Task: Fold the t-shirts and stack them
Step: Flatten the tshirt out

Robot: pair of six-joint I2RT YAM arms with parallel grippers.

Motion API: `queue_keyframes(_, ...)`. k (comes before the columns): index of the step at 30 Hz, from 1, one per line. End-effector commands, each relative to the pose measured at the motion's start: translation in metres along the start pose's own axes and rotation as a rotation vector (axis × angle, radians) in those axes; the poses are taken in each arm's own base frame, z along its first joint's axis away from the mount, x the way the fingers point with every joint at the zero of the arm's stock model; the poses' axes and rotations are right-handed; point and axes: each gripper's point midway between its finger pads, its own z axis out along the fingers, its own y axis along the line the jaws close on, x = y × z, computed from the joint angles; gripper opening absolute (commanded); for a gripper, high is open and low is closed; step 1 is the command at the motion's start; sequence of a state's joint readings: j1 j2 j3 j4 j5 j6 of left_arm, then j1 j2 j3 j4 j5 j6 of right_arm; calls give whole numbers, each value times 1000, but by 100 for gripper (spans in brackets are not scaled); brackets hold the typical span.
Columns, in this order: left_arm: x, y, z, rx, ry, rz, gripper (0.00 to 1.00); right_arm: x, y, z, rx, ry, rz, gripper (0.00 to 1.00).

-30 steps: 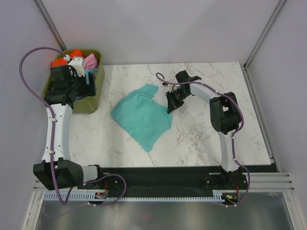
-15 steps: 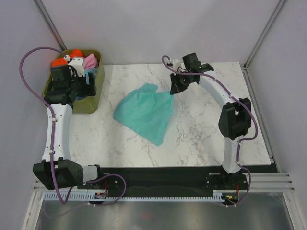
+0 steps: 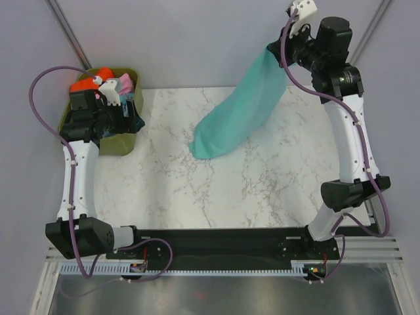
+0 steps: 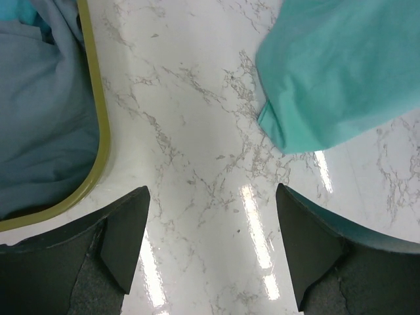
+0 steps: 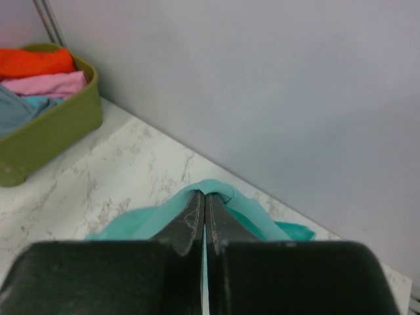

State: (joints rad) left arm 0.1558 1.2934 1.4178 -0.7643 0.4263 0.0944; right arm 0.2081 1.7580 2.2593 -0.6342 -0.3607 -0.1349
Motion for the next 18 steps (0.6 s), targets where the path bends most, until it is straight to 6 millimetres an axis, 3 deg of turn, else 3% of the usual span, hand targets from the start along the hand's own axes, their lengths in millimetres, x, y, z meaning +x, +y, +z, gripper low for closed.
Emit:
queue_keyframes(1, -11, -14, -10, 52, -38, -13, 85, -75, 6, -28, 33, -222, -6, 0)
queue_keyframes(3, -13, -18, -10, 61, -40, -5, 85, -96, 16, -34, -2, -284, 25, 0)
queue_keyframes(5, -12, -25, -9, 77, -38, 6, 85, -101, 34, -30, -64, -298, 67, 0)
queue_keyframes(8, -12, -33, -13, 90, -45, 20, 85, -84, 62, -8, -153, -255, 91, 0)
queue_keyframes(13, -18, -48, -18, 128, -65, 51, 85, -38, 102, 49, -290, -149, 193, 0)
queue_keyframes(14, -5, -41, -18, 97, -12, 111, 85, -36, 110, 57, -310, -148, 204, 0)
queue_keyframes(18, -1, -47, -15, 138, 17, 111, 85, 6, 102, 111, -268, -85, 253, 0)
